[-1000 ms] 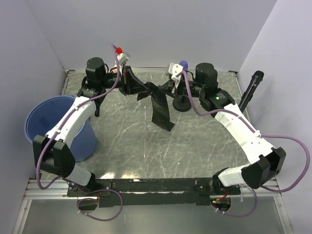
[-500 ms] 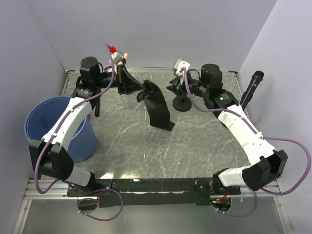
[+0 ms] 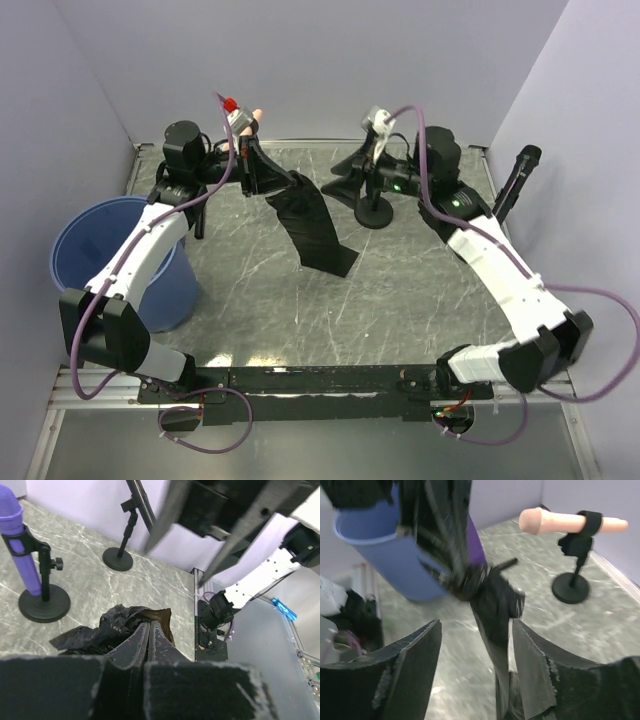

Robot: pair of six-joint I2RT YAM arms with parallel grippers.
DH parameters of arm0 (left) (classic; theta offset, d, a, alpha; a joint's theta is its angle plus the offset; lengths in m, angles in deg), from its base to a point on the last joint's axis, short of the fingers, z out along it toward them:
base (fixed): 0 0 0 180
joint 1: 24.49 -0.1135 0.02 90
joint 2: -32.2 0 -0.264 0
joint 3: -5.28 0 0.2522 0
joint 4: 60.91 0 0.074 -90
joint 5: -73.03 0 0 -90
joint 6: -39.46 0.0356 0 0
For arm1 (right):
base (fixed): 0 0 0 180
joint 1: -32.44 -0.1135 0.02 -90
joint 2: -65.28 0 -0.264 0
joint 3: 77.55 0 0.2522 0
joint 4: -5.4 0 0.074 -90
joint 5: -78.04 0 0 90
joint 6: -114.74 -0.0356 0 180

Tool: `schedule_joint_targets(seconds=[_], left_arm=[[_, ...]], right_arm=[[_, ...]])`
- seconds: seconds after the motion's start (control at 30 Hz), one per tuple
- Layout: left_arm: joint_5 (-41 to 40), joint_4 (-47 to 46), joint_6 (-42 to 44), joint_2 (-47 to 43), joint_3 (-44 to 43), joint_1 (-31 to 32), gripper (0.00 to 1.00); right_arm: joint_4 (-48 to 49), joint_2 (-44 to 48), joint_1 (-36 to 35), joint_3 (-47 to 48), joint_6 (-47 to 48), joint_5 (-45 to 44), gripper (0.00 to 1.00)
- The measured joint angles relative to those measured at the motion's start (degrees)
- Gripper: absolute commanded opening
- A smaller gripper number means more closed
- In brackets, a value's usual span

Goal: Put the trash bags into the trash bin
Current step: Unfold the trash bag at the center of the board.

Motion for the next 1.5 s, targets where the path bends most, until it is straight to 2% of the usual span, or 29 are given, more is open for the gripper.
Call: schedule_joint_targets(seconds=[0.3, 0.47, 0.53, 0.6, 0.67, 0.7, 0.8, 0.9, 1.03, 1.07, 1.1, 1.17, 1.27, 1.37, 1.5], left_arm=[[0.07, 0.28, 0.55, -0.26, 0.17, 1.73, 0.01], [-0.57, 0.50, 1.14, -0.28, 0.17, 1.73, 0.01], [-1.25, 0.90, 1.62, -0.28, 0.17, 1.62, 0.01], [-1.57, 1.46, 2.27, -0.31, 0.17, 1.40, 0.01], [-1.81, 2.71, 2.97, -0.42, 0.15, 1.20, 0.01], [-1.90, 3.80, 3.80, -0.52, 0.13, 1.36, 0.01], [-2.71, 6.97, 6.38, -0.92, 0.11, 1.53, 0.01], [-3.26, 9.29, 8.02, -1.22, 0.11, 1.36, 0.01], [-3.02, 8.39, 6.97, -1.22, 0.35, 1.27, 0.01], [-2.93, 8.04, 6.49, -1.22, 0.35, 1.27, 0.01], [-2.89, 7.74, 6.21, -1.22, 0.35, 1.29, 0.01], [-2.71, 7.45, 5.99, -1.22, 0.35, 1.36, 0.01], [-2.69, 7.28, 5.97, -1.22, 0.33, 1.40, 0.01], [-2.69, 6.86, 5.62, -1.22, 0.33, 1.57, 0.01], [-2.69, 5.97, 4.90, -1.22, 0.33, 2.27, 0.01]], right_arm=[[4.74, -10.84, -2.40, 4.33, -7.98, 3.87, 0.67], [5.01, -11.52, -3.34, 4.39, -8.35, 5.25, 0.23], [4.94, -11.50, -3.87, 4.57, -7.80, 5.40, 0.13], [3.98, -11.30, -4.04, 4.59, -6.67, 4.72, 0.14], [3.13, -11.04, -3.87, 4.52, -5.38, 2.56, 0.21], [2.93, -10.75, -3.82, 4.33, -4.52, 1.33, 0.21], [1.46, -8.68, -3.28, 2.51, -2.14, -1.75, 0.19], [0.02, -5.92, -2.27, 0.63, 0.09, -3.80, 0.09], [-0.81, -2.97, -1.09, -0.79, 2.14, -4.70, 0.04], [-0.76, -2.75, -1.03, -0.79, 2.51, -4.70, 0.05], [-0.79, -2.67, -1.03, -0.79, 2.75, -4.63, 0.12], [-0.81, -2.69, -1.03, -0.79, 2.73, -4.63, 0.31], [-0.59, -2.71, -1.03, -0.76, 0.72, -4.44, 0.45], [1.18, -3.52, -1.05, 0.09, -3.56, -2.54, 0.51], [3.43, -6.38, -2.36, 2.47, -7.80, -0.94, 0.48]])
